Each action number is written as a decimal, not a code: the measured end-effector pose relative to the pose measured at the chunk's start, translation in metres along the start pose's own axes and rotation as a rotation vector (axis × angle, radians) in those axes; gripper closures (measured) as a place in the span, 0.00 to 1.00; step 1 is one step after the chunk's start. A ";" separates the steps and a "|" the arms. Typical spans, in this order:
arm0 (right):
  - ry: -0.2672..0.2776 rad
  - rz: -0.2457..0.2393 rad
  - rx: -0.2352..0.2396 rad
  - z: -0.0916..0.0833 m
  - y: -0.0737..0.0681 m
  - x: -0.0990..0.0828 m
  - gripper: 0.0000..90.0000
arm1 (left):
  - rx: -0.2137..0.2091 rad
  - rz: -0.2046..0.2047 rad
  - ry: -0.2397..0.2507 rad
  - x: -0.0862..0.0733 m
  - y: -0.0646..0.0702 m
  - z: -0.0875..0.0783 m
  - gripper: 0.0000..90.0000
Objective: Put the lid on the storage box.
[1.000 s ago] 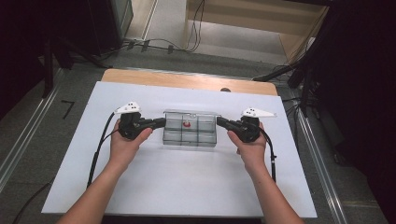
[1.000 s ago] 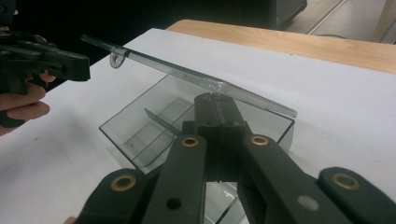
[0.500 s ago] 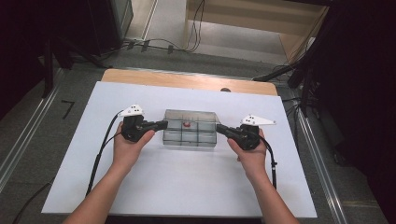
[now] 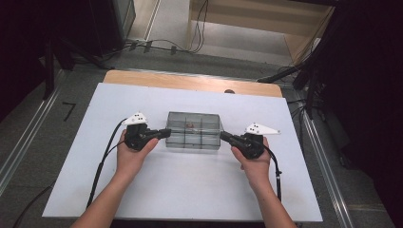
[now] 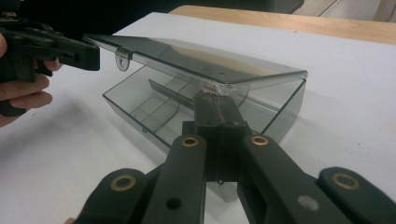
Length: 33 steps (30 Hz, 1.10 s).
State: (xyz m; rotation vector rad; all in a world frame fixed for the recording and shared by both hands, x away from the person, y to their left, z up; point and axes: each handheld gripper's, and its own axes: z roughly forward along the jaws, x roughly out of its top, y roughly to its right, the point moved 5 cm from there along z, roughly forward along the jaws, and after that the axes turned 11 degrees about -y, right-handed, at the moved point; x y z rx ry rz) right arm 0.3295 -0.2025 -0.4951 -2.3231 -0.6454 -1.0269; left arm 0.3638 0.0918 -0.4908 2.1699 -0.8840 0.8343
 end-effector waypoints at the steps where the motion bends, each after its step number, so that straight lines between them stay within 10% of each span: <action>1: -0.002 0.002 -0.001 0.000 0.000 -0.002 0.98 | -0.001 -0.006 0.000 -0.002 0.000 0.001 0.99; 33: -0.066 0.015 -0.016 0.012 0.000 -0.038 0.97 | 0.011 -0.060 -0.032 -0.037 0.000 0.009 0.98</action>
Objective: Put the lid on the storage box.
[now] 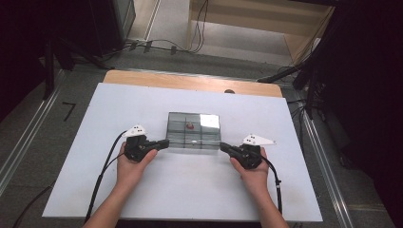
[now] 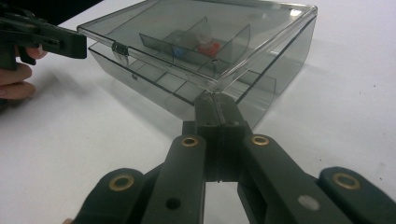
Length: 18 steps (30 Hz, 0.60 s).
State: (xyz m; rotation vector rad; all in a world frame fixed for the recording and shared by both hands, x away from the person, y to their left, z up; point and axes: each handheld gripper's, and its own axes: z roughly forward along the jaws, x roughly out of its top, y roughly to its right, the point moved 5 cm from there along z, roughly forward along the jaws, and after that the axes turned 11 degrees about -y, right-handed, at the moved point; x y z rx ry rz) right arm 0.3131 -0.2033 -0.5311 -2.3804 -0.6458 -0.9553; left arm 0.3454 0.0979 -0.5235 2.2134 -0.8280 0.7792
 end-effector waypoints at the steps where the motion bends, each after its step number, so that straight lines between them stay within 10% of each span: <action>1: 0.001 0.000 -0.001 0.000 0.000 -0.001 0.97 | 0.008 0.004 -0.004 -0.001 -0.001 0.000 0.98; 18: 0.041 0.007 0.010 -0.025 0.003 -0.015 0.93 | 0.036 0.033 0.038 -0.014 0.010 -0.016 0.86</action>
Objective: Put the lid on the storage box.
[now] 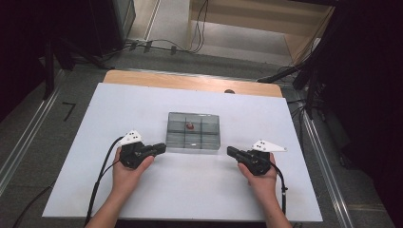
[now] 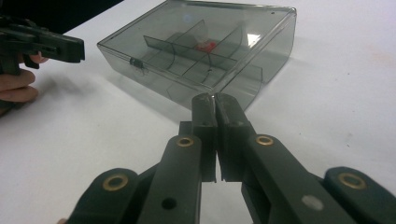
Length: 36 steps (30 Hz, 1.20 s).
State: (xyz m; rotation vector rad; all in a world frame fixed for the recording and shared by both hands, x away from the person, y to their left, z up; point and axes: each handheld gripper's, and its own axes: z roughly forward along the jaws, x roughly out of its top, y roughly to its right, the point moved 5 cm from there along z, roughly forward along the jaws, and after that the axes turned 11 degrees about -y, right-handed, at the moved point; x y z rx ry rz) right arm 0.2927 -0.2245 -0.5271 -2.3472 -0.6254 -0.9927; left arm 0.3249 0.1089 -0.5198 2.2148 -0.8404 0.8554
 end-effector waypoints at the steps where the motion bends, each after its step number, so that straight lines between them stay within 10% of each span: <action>1: -0.001 0.003 -0.003 -0.003 0.000 -0.001 0.92 | -0.003 0.009 0.004 0.000 0.001 -0.001 0.84; 24: 0.071 -0.085 -0.031 -0.057 -0.008 -0.015 0.10 | -0.028 0.151 0.059 -0.012 0.025 -0.039 0.22; 36: 0.078 -0.090 -0.024 -0.083 0.001 -0.037 0.00 | -0.049 0.132 0.088 -0.024 0.020 -0.063 0.00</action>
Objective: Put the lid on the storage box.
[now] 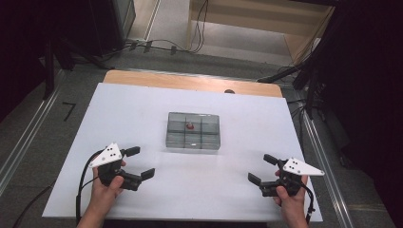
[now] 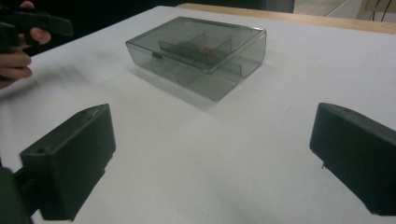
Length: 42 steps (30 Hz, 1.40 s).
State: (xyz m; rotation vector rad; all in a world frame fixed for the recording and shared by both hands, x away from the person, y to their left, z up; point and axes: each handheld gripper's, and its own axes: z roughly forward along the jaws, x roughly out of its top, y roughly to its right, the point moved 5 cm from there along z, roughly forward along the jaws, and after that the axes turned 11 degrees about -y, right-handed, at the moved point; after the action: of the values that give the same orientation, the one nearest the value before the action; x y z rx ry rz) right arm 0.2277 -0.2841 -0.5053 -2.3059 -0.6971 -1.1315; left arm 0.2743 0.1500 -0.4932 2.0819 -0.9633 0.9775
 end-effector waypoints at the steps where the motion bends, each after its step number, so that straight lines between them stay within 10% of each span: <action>1: -0.007 -0.008 -0.007 -0.001 0.000 -0.002 0.00 | 0.005 0.000 0.001 -0.001 -0.001 -0.003 0.00; 42: -0.026 0.103 -0.137 -0.037 0.050 -0.054 0.00 | 0.110 -0.046 0.018 -0.046 -0.048 -0.070 0.00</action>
State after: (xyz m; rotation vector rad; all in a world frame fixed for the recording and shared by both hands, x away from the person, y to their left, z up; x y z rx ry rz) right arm 0.2092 -0.3571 -0.5387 -2.4437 -0.5178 -1.1360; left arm 0.2678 0.2461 -0.5059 2.1718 -0.8659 1.0446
